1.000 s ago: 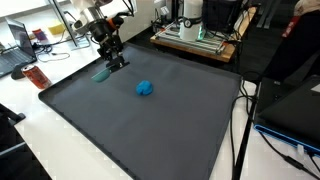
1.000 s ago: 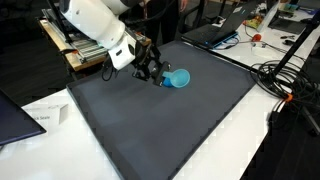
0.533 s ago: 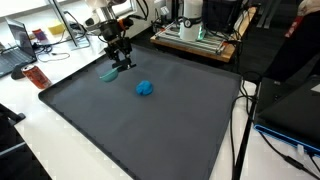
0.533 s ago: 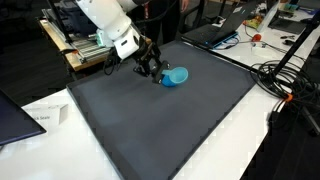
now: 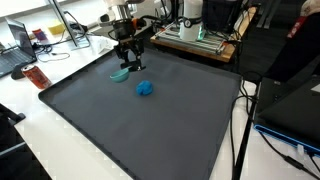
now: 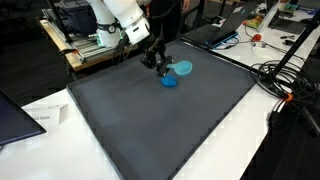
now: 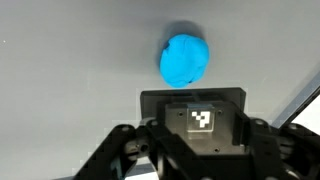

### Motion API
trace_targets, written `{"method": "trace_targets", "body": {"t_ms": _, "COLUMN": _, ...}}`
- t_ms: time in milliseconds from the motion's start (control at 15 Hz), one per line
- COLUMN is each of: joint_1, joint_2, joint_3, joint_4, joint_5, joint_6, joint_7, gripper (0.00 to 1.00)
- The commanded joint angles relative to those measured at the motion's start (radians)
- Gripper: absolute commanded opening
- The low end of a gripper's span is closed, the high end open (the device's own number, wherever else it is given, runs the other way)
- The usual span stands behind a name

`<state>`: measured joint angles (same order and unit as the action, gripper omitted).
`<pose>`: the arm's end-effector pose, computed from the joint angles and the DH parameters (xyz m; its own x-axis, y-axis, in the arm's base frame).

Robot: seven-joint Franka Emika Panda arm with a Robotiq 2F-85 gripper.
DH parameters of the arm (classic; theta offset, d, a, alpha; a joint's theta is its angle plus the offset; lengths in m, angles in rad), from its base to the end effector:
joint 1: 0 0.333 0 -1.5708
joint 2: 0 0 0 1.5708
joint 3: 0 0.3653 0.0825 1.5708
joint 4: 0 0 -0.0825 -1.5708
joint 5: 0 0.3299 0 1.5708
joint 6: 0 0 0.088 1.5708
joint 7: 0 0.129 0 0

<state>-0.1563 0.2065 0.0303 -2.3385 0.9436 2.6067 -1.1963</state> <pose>0.4966 -0.0713 0.3214 0.9104 0.1755 0.3748 0.2982 -0.9061 -0.3002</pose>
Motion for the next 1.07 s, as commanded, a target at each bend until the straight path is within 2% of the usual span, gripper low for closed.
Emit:
{"method": "trace_targets", "body": {"t_ms": 0, "joint_1": 0.023, "joint_2": -0.077, "joint_3": 0.041, "joint_4": -0.078, "joint_5": 0.108, "joint_6": 0.104, "joint_7": -0.056, "gripper": 0.35}}
{"method": "trace_targets", "body": {"t_ms": 667, "joint_1": 0.082, "joint_2": -0.116, "joint_3": 0.178, "joint_4": -0.147, "joint_5": 0.325, "joint_6": 0.376, "joint_7": -0.177, "gripper": 0.35}}
{"method": "trace_targets", "body": {"t_ms": 733, "joint_1": 0.069, "joint_2": -0.068, "joint_3": 0.16, "joint_4": -0.113, "joint_5": 0.27, "joint_6": 0.341, "joint_7": -0.137, "gripper": 0.6}}
{"method": "trace_targets", "body": {"t_ms": 1000, "joint_1": 0.079, "joint_2": -0.078, "joint_3": 0.179, "joint_4": -0.121, "joint_5": 0.288, "joint_6": 0.369, "joint_7": -0.143, "gripper": 0.6}}
